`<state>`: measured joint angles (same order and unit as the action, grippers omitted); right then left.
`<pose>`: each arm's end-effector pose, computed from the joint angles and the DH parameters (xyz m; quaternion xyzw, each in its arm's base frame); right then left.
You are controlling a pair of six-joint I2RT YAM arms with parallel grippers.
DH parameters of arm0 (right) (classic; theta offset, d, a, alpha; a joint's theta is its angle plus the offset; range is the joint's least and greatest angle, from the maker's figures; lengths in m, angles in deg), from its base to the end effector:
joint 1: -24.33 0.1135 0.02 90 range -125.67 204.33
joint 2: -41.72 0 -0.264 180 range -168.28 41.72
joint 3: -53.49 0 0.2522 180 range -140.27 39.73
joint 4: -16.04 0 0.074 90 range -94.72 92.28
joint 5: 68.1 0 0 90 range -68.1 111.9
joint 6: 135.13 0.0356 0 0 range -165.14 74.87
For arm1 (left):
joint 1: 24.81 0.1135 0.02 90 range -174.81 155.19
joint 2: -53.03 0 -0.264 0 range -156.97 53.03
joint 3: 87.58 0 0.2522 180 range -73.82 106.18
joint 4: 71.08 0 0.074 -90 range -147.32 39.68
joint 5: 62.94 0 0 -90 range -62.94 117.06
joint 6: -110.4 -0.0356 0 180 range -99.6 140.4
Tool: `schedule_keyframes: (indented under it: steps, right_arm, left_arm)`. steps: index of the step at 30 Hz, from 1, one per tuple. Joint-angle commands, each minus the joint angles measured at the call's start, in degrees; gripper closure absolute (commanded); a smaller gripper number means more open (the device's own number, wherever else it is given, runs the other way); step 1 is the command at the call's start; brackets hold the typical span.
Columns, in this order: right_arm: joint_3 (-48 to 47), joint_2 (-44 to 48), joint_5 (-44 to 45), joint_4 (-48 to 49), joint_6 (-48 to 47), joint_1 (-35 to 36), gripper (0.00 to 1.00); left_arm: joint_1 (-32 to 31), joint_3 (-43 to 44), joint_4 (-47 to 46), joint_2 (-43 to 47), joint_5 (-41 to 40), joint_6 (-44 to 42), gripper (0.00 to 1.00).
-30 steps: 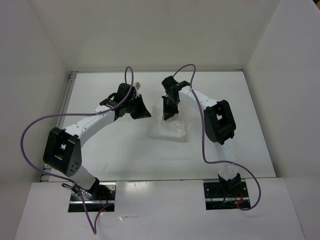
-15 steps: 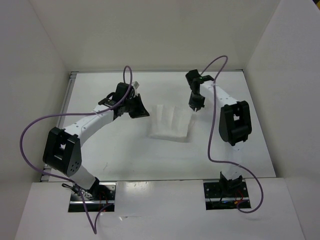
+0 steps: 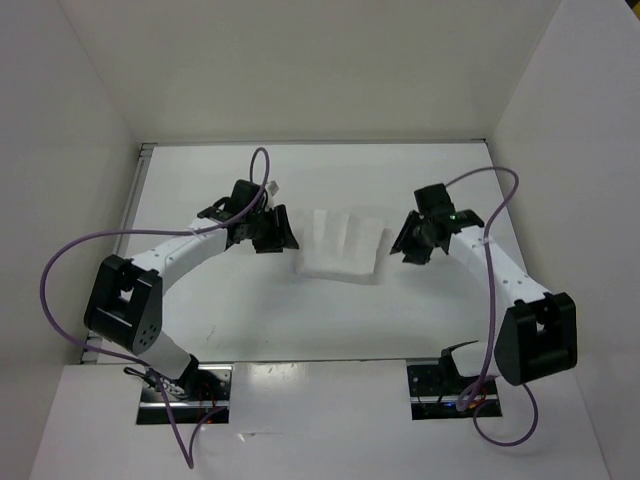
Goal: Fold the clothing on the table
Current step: Fold the skirt
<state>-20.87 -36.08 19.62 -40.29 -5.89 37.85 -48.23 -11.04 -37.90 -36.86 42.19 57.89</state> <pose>0.2633 0.0648 0.2617 0.2098 0.9422 0.1330 0.2250 0.3078 -0.1434 0.2406 -0.0644 0.9199 -0.2915 0.2545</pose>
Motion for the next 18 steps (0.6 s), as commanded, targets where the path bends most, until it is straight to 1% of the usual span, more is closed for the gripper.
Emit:
schedule_keyframes:
  steps: [1, 2, 4, 6, 8, 11, 15, 18]
  right_arm:
    - [11.3, 2.8, -2.5, 6.9, 9.6, 0.2, 0.54]
    - [12.3, 5.1, -0.3, 6.9, 10.4, 0.2, 0.54]
    - [14.9, 7.7, 0.7, 6.1, 12.6, 0.2, 0.53]
    - [17.3, 11.5, 1.8, 5.5, 15.3, -0.3, 0.51]
    - [17.4, 13.4, 2.7, 4.3, 16.6, -0.3, 0.51]
    - [17.9, 13.9, 3.3, 3.7, 17.2, -0.3, 0.5]
    - [17.9, 13.4, 3.3, 3.7, 17.2, -0.3, 0.5]
    - [17.9, 13.4, 3.3, 3.7, 17.2, -0.3, 0.5]
  left_arm:
    - [0.3, -3.4, 1.1, 3.1, 0.2, -2.2, 0.41]
    - [0.3, -4.4, 1.1, 3.6, 0.8, -0.8, 0.41]
    - [0.3, -8.5, -0.7, 5.2, 2.1, 1.4, 0.4]
    - [0.3, -10.5, -1.3, 5.8, 2.8, 2.6, 0.35]
    - [0.8, -10.5, -0.4, 6.5, 0.7, 3.3, 0.28]
    - [1.4, -11.9, 0.1, 7.9, 0.2, 4.7, 0.2]
    - [2.8, -13.0, -0.4, 10.2, 0.2, 5.2, 0.15]
    - [3.4, -13.6, -0.4, 11.5, 0.2, 5.2, 0.15]
